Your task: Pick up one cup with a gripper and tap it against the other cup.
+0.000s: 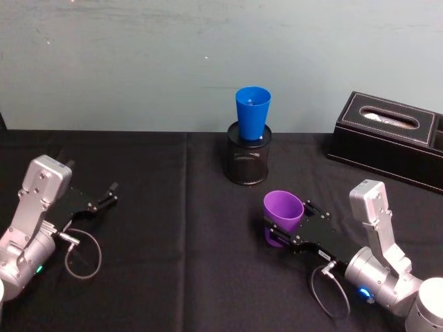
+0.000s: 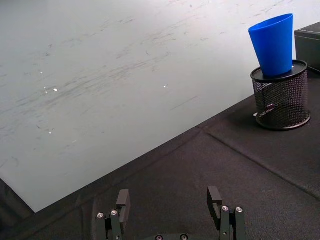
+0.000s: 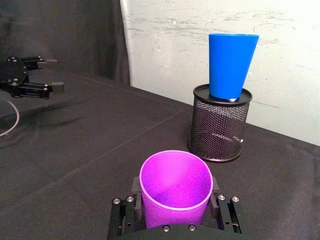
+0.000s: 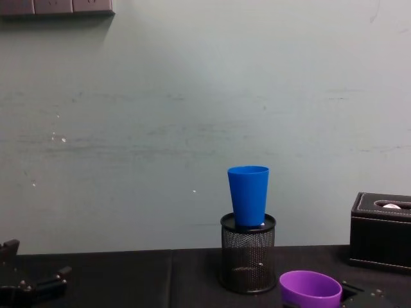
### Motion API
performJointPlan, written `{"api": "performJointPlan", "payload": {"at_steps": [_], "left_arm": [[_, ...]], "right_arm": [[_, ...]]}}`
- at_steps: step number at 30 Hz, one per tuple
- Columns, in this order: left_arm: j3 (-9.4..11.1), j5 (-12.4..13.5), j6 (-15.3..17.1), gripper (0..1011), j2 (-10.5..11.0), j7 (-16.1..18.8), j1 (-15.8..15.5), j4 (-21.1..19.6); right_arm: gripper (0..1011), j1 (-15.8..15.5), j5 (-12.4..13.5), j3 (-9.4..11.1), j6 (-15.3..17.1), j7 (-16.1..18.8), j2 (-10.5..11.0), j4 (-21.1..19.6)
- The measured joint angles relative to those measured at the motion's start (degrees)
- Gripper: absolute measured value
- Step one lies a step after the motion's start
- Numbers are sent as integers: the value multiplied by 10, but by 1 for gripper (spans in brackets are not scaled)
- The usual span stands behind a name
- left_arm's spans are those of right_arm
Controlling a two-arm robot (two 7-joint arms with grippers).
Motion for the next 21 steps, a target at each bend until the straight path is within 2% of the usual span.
{"api": "performJointPlan", "payload": {"at_steps": [21], "left_arm": [[0,0,0,1012,0,0,0,0]], "right_arm": [[726,-1,0,0,0,-1,0,-1]]}}
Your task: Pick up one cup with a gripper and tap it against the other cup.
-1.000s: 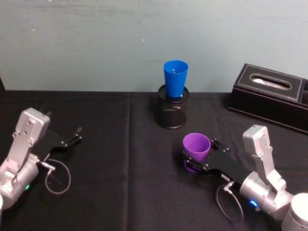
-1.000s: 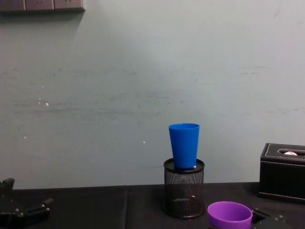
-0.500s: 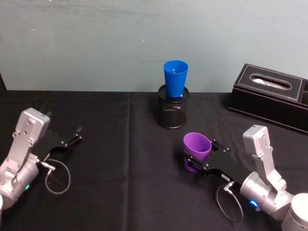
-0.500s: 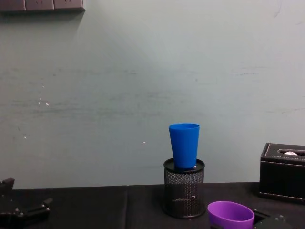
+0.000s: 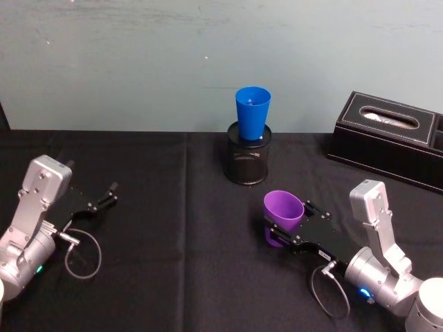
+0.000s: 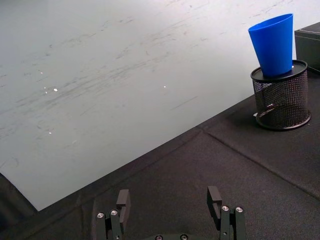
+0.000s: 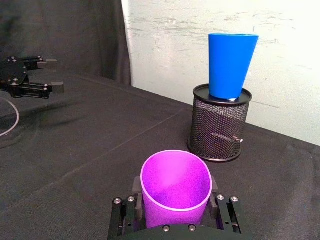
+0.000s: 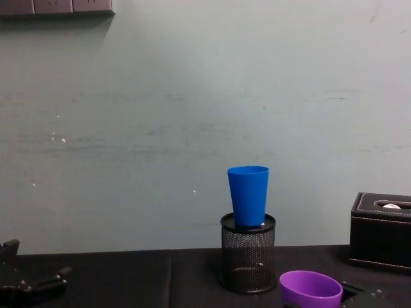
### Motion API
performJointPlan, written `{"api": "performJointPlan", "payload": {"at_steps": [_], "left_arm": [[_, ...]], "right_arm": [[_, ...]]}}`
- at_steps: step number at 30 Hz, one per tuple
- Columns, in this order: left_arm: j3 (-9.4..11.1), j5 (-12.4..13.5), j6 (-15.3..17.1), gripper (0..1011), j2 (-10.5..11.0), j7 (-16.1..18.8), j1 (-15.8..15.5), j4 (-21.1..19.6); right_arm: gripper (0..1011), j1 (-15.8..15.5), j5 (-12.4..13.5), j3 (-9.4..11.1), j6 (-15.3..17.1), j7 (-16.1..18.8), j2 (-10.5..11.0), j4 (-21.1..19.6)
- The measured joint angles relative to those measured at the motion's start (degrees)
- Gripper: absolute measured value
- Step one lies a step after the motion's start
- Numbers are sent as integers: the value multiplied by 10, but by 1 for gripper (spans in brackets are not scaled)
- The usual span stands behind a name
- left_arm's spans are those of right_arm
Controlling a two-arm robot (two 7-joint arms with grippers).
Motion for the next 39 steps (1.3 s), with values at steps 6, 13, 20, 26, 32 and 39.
{"api": "performJointPlan", "payload": {"at_steps": [6,13,20,26,32,39], "left_arm": [[0,0,0,1011,0,0,0,0],[0,0,0,1011,0,0,0,0],[0,0,0,1011,0,0,0,0],[0,0,0,1011,0,0,0,0],[0,0,0,1011,0,0,0,0],[0,0,0,1011,0,0,0,0]], "right_arm": [[726,0,0,0,0,0,0,0],[726,0,-6,0,-6,0,3,-4],[726,-1,-18,3,-12,-3,10,-20],[726,-3,-19,8,-12,-5,13,-36],[726,-2,-20,11,-11,-5,14,-46],[726,-5,-15,16,-5,-5,15,-60]]}}
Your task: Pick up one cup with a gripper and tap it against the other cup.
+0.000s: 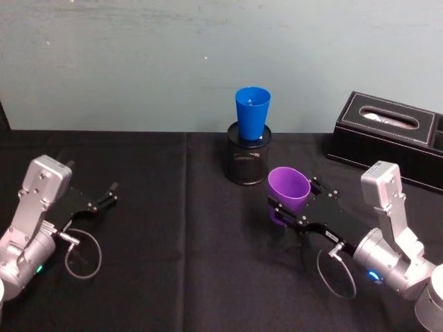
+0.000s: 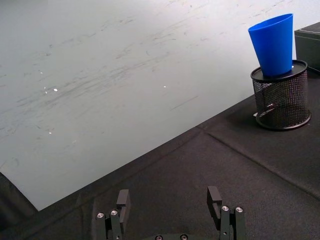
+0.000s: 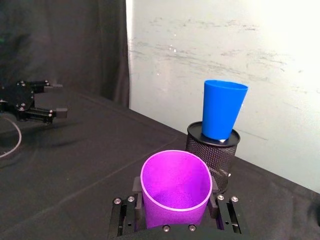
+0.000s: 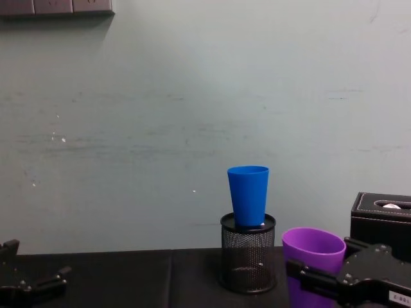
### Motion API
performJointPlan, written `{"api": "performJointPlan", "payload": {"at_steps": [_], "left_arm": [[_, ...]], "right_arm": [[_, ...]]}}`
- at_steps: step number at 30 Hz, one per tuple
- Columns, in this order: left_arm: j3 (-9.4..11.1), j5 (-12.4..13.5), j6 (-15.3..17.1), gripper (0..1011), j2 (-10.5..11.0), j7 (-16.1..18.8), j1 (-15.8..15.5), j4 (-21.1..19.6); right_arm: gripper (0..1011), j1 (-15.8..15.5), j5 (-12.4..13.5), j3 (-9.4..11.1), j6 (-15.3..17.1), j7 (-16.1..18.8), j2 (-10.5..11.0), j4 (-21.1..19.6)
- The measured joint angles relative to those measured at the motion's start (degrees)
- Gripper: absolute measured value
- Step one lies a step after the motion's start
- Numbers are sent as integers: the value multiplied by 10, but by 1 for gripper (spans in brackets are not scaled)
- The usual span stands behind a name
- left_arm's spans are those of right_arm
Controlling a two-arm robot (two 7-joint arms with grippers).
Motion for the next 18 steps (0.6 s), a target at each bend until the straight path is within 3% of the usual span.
{"api": "performJointPlan", "payload": {"at_steps": [18], "left_arm": [[0,0,0,1011,0,0,0,0]], "right_arm": [[726,-14,-2,12,-4,-17,7,-47]]}}
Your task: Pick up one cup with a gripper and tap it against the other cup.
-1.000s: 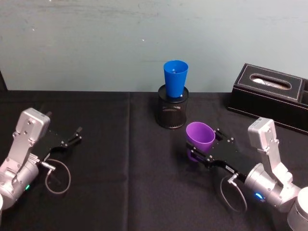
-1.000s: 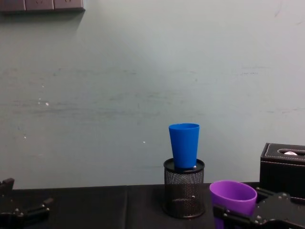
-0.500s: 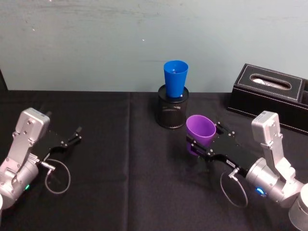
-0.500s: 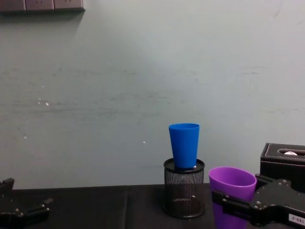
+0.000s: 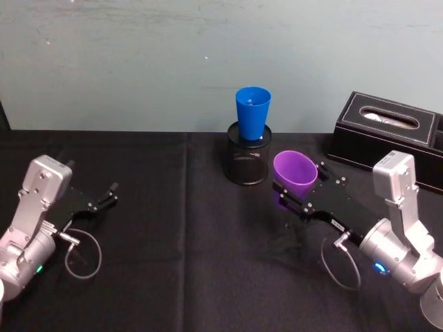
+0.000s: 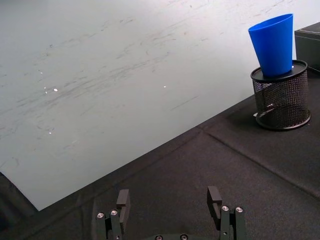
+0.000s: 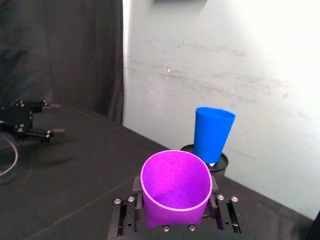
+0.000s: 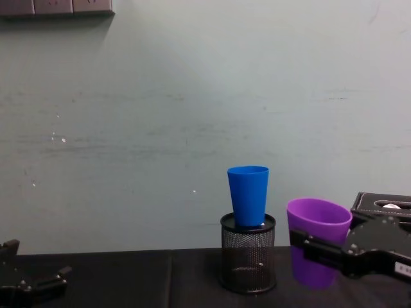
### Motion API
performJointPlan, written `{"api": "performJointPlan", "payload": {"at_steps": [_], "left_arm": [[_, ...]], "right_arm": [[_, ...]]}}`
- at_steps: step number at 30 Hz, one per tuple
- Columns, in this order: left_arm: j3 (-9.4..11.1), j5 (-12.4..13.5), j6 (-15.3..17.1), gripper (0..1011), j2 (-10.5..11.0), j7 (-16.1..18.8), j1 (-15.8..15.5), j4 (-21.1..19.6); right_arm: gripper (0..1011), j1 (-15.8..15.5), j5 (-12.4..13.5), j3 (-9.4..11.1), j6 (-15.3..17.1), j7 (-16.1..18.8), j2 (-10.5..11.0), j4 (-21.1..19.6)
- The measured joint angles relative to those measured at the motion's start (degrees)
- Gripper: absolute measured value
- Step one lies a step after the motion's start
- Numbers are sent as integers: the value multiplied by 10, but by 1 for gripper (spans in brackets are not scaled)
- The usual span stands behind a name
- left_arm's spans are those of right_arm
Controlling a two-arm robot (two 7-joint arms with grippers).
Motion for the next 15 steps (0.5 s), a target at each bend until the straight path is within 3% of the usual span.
{"api": "performJointPlan", "payload": {"at_steps": [7,15], "left_arm": [[0,0,0,1011,0,0,0,0],[0,0,0,1011,0,0,0,0]], "right_arm": [[726,-6,7,12,-14,0,2,-13],[726,-6,7,12,-15,1,2,-13]]}}
